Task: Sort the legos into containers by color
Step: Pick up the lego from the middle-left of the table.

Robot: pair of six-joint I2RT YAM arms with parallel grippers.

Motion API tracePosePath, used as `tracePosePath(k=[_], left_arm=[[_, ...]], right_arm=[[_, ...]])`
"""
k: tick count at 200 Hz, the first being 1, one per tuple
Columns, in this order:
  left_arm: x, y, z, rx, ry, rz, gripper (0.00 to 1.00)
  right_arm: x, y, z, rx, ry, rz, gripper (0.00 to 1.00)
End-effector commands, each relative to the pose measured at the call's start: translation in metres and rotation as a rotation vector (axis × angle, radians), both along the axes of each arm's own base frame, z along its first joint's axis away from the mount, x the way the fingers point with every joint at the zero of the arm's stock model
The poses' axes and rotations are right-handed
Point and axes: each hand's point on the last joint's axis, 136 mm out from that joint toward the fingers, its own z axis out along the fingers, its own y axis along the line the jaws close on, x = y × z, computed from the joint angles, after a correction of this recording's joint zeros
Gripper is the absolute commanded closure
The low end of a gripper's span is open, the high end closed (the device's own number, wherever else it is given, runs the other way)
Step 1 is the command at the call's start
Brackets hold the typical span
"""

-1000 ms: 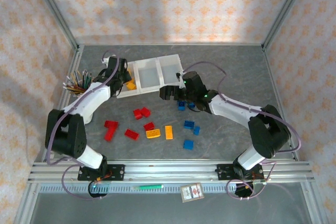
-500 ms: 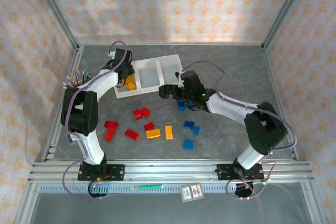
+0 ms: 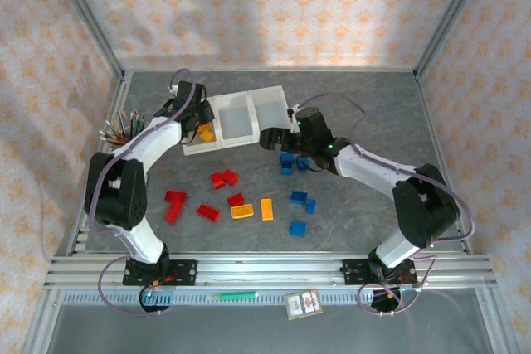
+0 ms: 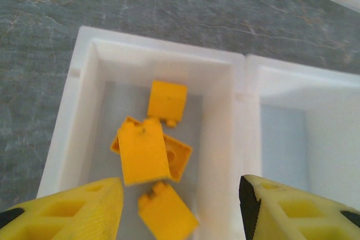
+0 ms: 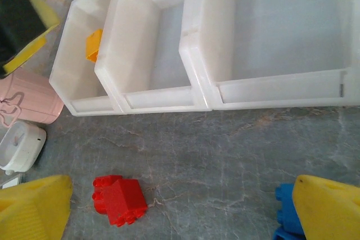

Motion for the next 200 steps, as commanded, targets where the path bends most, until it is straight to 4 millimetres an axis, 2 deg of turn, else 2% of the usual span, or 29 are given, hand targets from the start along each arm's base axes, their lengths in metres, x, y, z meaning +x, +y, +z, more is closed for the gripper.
tracePosePath(k=[1,22,38,74,118,156,200], left_arm=[[-0.035,-0.026,0.004,-0.011,0.035,-0.081,0.4],[-0.064,-0.05,0.007,-0.022,0.048,-0.129,0.39],[-0.088,-0.077,0.005,-0.053,0.068,-0.185,0.38],[-0.142,-0.126,-0.017,-0.108,0.171,-0.27,0.37],[-0.189,-0.182,-0.034,-0.145,0.261,-0.366,0.37],[-0.213,-0.216,-0.061,-0.145,0.329,-0.401,0.36],[-0.219,-0.24,-0.079,-0.124,0.36,-0.438,0.37]], right_arm=[[-0.014,-0.017,0.003,-0.029,0.006,-0.001,0.0],[-0.027,-0.034,-0.006,-0.06,0.04,-0.01,0.0],[-0.039,-0.046,-0.015,-0.076,0.071,-0.017,0.0],[-0.072,-0.062,-0.032,-0.09,0.151,0.001,0.01],[-0.106,-0.079,-0.05,-0.093,0.237,-0.007,0.0],[-0.124,-0.087,-0.054,-0.07,0.266,-0.019,0.0],[-0.128,-0.092,-0.059,-0.066,0.255,-0.029,0.0]])
